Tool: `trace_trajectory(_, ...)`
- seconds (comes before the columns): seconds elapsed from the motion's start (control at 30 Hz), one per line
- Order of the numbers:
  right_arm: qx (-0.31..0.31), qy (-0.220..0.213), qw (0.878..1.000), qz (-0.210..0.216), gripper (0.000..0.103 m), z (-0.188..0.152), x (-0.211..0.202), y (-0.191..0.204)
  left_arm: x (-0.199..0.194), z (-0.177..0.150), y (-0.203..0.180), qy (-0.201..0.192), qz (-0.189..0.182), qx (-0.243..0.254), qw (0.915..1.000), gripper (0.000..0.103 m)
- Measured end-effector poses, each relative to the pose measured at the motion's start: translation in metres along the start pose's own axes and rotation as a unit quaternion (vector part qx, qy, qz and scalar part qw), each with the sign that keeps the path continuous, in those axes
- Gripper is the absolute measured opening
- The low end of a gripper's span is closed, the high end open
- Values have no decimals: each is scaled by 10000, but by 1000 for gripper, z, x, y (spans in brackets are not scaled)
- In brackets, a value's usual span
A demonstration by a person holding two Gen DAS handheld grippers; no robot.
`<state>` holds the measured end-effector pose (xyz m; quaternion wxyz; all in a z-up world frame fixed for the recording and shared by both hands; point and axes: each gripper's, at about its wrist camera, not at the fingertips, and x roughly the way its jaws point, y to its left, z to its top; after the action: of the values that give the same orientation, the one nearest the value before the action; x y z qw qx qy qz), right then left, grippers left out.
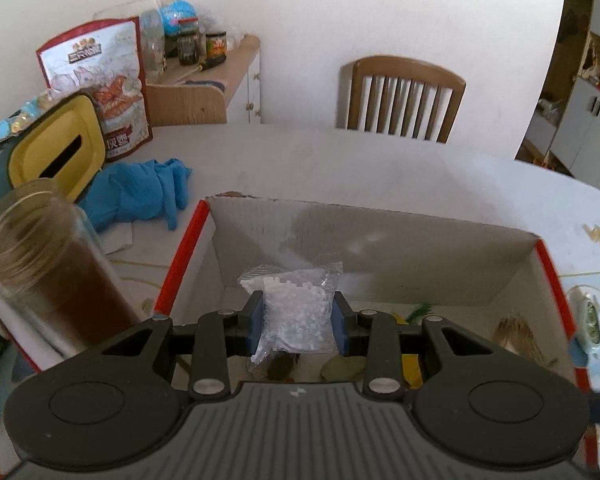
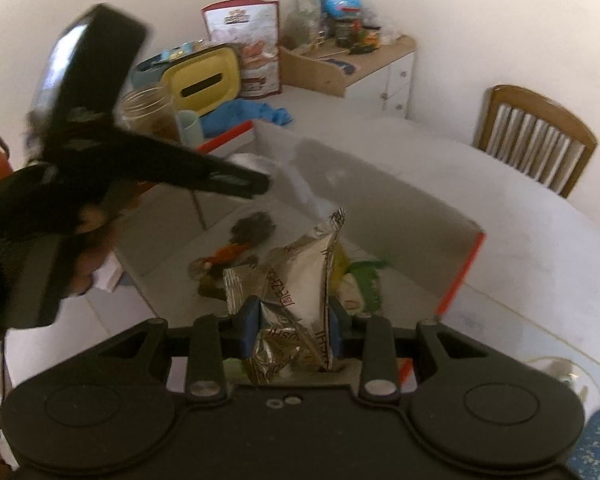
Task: Organize objects
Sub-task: 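Lower both grippers into the box and open them to release both bags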
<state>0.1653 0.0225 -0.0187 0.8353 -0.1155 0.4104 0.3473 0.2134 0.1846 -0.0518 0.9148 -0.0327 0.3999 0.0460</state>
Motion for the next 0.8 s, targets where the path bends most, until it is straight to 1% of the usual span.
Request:
trace_trajectory(0.07,-26,27,9999,97,33,1,3,4,10,2,-1,97,19,28,9999,34)
trace_trajectory(0.23,-106,199,9996,151,33,3,19,10,29,4,-7,298,22,165,9994,34)
trace_trajectory(0.33,-97,319,9993,151,33,2,29,10,35,8,-10,429,92,250,9987,34)
trace_trajectory(0.5,-148,400,9989,210,33,2,36,12,47,10,-14,829,-113,377,9958,34)
trace_trajectory(0.57,-187,427,9987,215,33,0,37,14,50,11,-15,924,-113,445,9947,34)
trace_trajectory(0.67,-136,450,9987,192,33,-2,39,12,54,12,-16,1012,-149,445,9938,34)
trace_trajectory(0.8,-104,416,9989,177,33,0,39,10,55,12,-16,1027,-162,407,9937,35)
